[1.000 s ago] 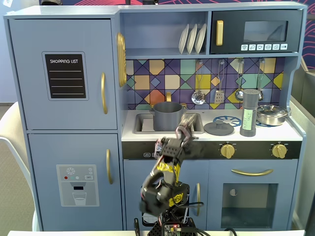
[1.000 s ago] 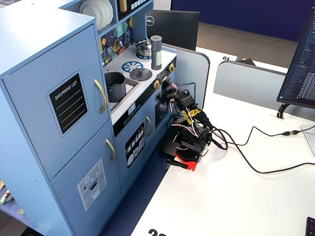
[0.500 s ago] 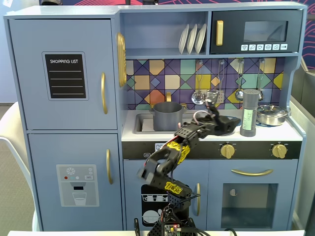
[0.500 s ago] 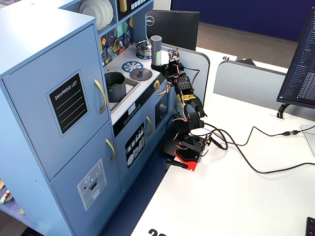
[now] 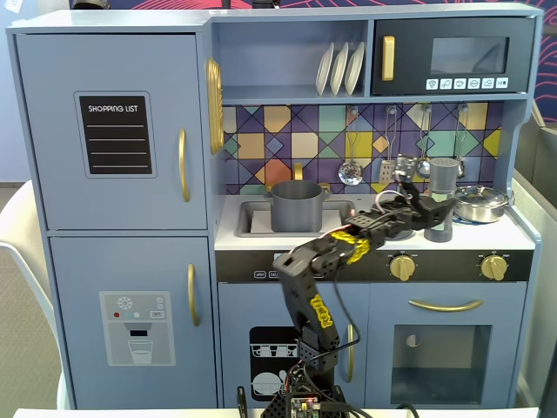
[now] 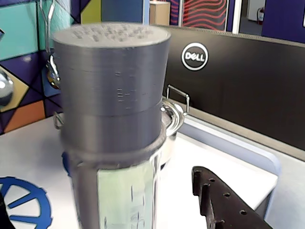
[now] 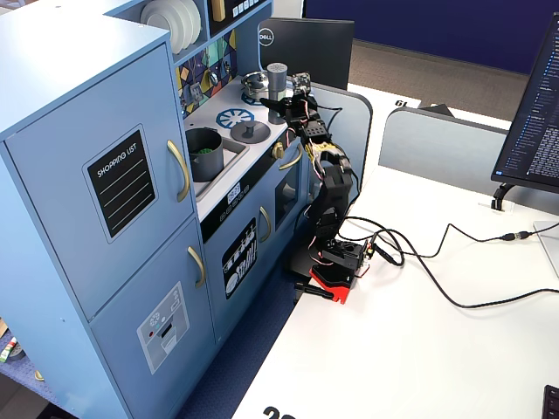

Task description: Put salt in the gray recipient

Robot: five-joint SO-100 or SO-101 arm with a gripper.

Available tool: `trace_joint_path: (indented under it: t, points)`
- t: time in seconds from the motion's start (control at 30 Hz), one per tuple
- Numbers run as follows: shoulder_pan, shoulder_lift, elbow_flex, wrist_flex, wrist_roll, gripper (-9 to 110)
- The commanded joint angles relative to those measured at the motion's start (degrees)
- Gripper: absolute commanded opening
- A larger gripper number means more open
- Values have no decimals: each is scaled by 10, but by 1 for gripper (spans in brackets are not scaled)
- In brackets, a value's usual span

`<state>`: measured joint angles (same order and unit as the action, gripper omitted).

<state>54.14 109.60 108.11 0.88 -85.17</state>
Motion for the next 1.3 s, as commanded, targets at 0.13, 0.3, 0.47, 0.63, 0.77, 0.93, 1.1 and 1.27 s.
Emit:
trace_joint_path:
  t: [0.13,0.3,0.47,0.63,0.77,0.93,1.1,1.27]
  points:
    - [-7,-125,-162,-25,-7,52]
    - [-19,-171,-217,-25,-11,45]
    - [-30,-172,-227,-35,18,0]
    - [-28,-134,-214,-34,47,0]
    - [-34,-74,-195,-19,97,0]
    - [-92,31,-195,79,295,0]
    - [-206,120,-204,159,532,0]
    - [-323,155,-238,245,840,0]
